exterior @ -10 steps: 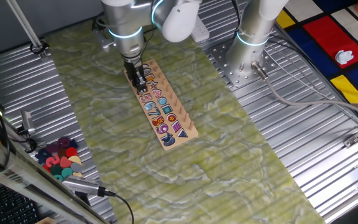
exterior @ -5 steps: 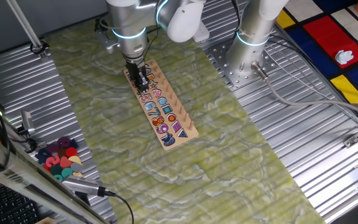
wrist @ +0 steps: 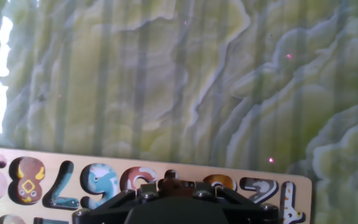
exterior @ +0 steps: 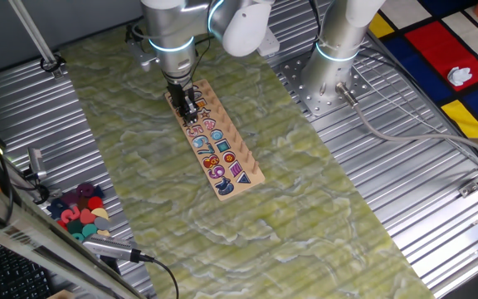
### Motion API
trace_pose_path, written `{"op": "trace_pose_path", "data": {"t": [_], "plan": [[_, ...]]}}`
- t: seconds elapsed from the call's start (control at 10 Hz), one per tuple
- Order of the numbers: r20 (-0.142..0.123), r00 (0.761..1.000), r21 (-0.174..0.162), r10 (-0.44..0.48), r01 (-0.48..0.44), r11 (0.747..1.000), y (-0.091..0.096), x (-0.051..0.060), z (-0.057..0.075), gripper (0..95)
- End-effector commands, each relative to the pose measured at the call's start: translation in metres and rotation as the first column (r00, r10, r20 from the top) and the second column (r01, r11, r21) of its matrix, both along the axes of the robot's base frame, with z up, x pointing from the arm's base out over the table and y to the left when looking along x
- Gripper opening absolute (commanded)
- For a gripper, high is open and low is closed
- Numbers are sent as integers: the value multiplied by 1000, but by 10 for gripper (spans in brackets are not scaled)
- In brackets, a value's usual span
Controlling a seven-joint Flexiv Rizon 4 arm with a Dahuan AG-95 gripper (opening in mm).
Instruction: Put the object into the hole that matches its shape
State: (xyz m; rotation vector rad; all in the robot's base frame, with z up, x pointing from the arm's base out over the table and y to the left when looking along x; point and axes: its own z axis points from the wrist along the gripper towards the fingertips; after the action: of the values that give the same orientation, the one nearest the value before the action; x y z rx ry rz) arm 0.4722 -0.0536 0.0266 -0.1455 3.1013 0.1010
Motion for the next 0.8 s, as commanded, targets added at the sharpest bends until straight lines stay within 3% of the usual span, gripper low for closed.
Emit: {"op": "trace_pose_path", "data": {"t": [0.1,0.8], "plan": [[-1,1000,-1,-2,2,1000,-1,2,1,0],[6,1000,8,-18,18,1000,-1,2,-1,0]]}}
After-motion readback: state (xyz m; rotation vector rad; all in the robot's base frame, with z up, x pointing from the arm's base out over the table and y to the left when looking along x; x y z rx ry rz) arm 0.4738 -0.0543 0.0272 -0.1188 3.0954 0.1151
